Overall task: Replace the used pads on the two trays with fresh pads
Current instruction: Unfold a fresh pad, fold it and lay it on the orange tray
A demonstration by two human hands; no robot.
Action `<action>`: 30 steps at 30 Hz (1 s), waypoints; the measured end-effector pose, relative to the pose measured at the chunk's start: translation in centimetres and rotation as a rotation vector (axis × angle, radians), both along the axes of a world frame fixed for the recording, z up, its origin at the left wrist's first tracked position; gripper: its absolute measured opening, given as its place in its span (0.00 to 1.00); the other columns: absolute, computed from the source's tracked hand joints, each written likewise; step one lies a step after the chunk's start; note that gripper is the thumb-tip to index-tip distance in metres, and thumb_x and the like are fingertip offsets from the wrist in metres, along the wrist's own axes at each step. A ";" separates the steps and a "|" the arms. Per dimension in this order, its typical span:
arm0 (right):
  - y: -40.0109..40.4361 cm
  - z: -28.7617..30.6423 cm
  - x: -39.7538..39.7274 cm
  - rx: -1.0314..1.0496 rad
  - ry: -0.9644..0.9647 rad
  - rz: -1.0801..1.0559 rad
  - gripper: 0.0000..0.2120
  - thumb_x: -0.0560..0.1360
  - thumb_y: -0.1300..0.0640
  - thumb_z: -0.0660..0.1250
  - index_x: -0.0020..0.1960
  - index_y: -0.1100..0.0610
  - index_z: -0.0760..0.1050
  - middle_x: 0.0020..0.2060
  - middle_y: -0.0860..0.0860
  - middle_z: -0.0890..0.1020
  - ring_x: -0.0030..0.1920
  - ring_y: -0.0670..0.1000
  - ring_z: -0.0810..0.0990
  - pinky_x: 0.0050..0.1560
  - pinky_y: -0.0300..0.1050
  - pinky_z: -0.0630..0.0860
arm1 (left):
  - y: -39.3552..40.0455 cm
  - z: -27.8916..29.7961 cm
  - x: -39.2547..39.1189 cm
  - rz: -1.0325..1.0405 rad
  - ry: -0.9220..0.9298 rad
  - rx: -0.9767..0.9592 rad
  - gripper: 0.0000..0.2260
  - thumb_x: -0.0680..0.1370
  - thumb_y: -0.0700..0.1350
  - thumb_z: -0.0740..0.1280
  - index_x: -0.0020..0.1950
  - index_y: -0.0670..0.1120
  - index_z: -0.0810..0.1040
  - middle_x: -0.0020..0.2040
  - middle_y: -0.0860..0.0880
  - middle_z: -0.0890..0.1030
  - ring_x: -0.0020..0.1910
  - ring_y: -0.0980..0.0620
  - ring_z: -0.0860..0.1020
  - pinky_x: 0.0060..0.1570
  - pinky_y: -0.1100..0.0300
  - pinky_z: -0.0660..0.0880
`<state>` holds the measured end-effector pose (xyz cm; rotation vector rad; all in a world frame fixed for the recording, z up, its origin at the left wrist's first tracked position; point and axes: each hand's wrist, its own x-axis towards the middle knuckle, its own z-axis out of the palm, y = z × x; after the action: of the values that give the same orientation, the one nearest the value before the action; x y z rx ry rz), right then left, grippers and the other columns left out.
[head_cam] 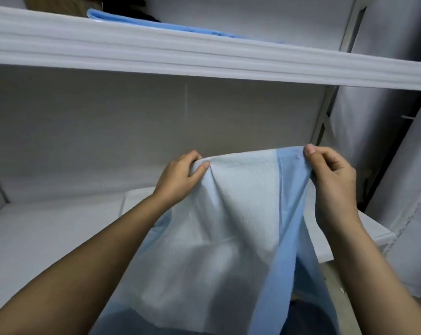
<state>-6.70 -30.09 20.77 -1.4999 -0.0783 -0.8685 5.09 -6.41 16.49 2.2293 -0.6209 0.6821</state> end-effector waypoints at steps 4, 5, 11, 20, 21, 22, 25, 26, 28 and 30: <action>0.1 2.6 0.9 0.052 -0.007 0.059 0.10 0.78 0.54 0.64 0.38 0.53 0.76 0.31 0.43 0.76 0.33 0.40 0.73 0.33 0.31 0.70 | 3.2 3.1 -1.3 0.104 -0.165 0.035 0.15 0.75 0.61 0.56 0.41 0.50 0.67 0.36 0.54 0.73 0.36 0.50 0.72 0.36 0.56 0.65; -0.1 3.3 1.0 0.043 0.005 0.072 0.11 0.78 0.53 0.64 0.38 0.53 0.75 0.31 0.44 0.76 0.32 0.41 0.72 0.32 0.32 0.69 | 3.8 3.8 -1.6 0.107 -0.201 0.026 0.16 0.74 0.62 0.55 0.40 0.49 0.67 0.35 0.53 0.73 0.36 0.48 0.73 0.35 0.54 0.67; -1.3 6.8 3.5 0.009 0.124 0.173 0.10 0.77 0.52 0.65 0.39 0.53 0.77 0.31 0.44 0.80 0.31 0.41 0.77 0.34 0.32 0.73 | 5.4 6.8 -2.8 0.178 -0.386 0.081 0.17 0.74 0.60 0.55 0.40 0.47 0.71 0.34 0.53 0.75 0.35 0.47 0.74 0.34 0.58 0.65; -0.6 5.7 9.9 -0.080 0.243 0.113 0.10 0.77 0.52 0.65 0.38 0.53 0.77 0.36 0.48 0.80 0.37 0.45 0.76 0.40 0.39 0.71 | 6.7 7.1 -0.3 0.083 0.037 0.169 0.20 0.77 0.62 0.54 0.35 0.49 0.71 0.30 0.53 0.74 0.33 0.53 0.73 0.35 0.54 0.68; -0.4 5.4 10.3 -0.037 0.245 0.131 0.10 0.78 0.52 0.64 0.39 0.54 0.77 0.37 0.49 0.80 0.38 0.46 0.77 0.42 0.40 0.71 | 6.9 6.7 0.3 0.060 0.109 0.144 0.22 0.77 0.63 0.53 0.36 0.48 0.72 0.31 0.52 0.75 0.33 0.52 0.73 0.36 0.53 0.69; -0.2 5.3 10.7 0.016 0.240 0.152 0.10 0.78 0.53 0.64 0.39 0.54 0.76 0.38 0.50 0.80 0.39 0.47 0.77 0.42 0.40 0.72 | 6.9 6.4 0.7 0.057 0.163 0.134 0.23 0.77 0.63 0.53 0.38 0.46 0.74 0.34 0.50 0.78 0.35 0.50 0.75 0.39 0.51 0.71; -0.2 4.9 11.4 0.133 0.200 0.162 0.11 0.78 0.53 0.64 0.38 0.54 0.74 0.38 0.50 0.79 0.38 0.46 0.77 0.42 0.39 0.73 | 7.8 5.0 1.6 0.070 0.267 0.088 0.21 0.80 0.59 0.55 0.46 0.43 0.78 0.44 0.46 0.81 0.46 0.46 0.78 0.49 0.49 0.74; -0.5 4.7 11.7 0.148 0.183 0.148 0.11 0.78 0.53 0.64 0.37 0.54 0.73 0.37 0.50 0.79 0.38 0.47 0.77 0.42 0.39 0.73 | 8.6 4.2 1.9 0.081 0.285 0.033 0.19 0.80 0.58 0.56 0.47 0.45 0.78 0.45 0.48 0.81 0.47 0.47 0.78 0.51 0.50 0.74; -1.3 4.3 12.1 0.158 0.152 0.116 0.11 0.77 0.52 0.65 0.36 0.52 0.73 0.37 0.50 0.77 0.41 0.49 0.76 0.46 0.43 0.72 | 10.3 2.5 2.3 0.136 0.296 -0.141 0.13 0.79 0.57 0.58 0.50 0.51 0.77 0.48 0.53 0.80 0.50 0.50 0.78 0.55 0.51 0.73; -1.9 3.8 12.7 0.170 0.143 0.091 0.12 0.76 0.52 0.65 0.34 0.51 0.71 0.35 0.50 0.75 0.41 0.49 0.73 0.45 0.44 0.69 | 12.1 0.5 2.8 0.275 0.308 -0.296 0.13 0.78 0.57 0.59 0.56 0.53 0.75 0.54 0.53 0.80 0.55 0.49 0.77 0.59 0.50 0.72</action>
<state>6.00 -31.98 24.56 -1.3837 0.0319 -0.6764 7.84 5.70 16.95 2.0965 -0.0541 0.5089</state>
